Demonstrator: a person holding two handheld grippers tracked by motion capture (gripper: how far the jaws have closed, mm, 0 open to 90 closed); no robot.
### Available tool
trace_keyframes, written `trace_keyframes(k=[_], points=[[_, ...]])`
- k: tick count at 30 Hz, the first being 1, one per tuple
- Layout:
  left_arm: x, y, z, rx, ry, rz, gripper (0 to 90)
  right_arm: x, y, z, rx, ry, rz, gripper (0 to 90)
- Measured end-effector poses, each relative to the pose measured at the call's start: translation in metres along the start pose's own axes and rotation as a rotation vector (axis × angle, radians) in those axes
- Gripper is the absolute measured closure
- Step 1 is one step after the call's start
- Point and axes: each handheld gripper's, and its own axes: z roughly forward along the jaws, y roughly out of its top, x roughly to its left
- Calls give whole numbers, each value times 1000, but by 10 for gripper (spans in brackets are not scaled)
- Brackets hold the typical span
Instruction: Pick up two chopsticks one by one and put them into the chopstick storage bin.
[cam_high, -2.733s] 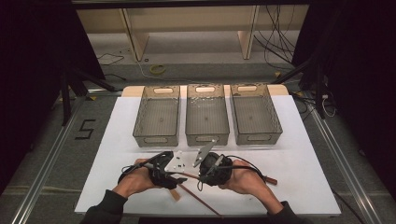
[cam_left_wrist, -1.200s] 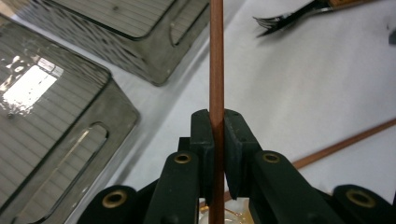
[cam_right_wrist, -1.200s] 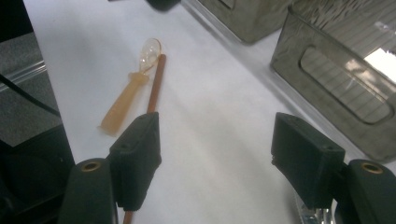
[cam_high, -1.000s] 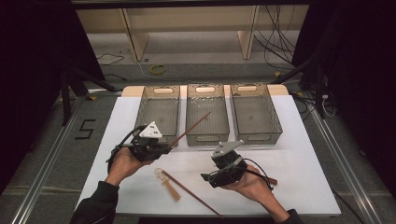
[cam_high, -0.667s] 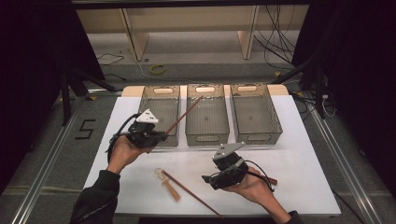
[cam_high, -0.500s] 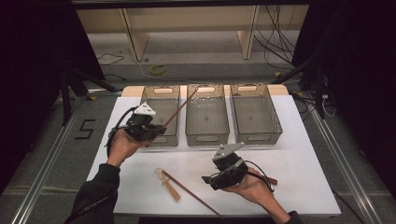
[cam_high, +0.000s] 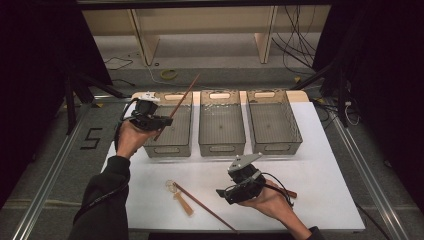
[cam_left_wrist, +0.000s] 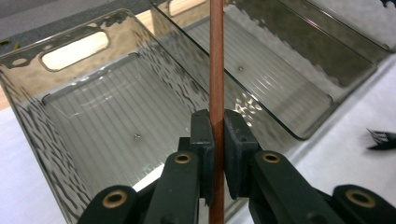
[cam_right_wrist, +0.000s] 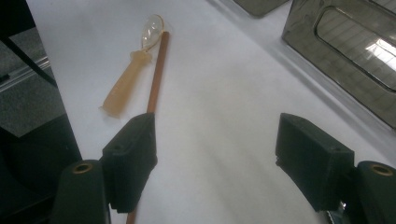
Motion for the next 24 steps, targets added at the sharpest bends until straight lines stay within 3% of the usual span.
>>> trace_keyframes(k=[6, 16, 24], points=[[13, 0, 14, 20, 22, -48, 830, 1, 0, 1, 2, 2, 3, 300], [35, -21, 33, 46, 64, -136, 829, 0, -1, 2, 1, 8, 0, 300], [41, -29, 40, 57, 77, -164, 826, 0, -1, 2, 2, 9, 0, 300]])
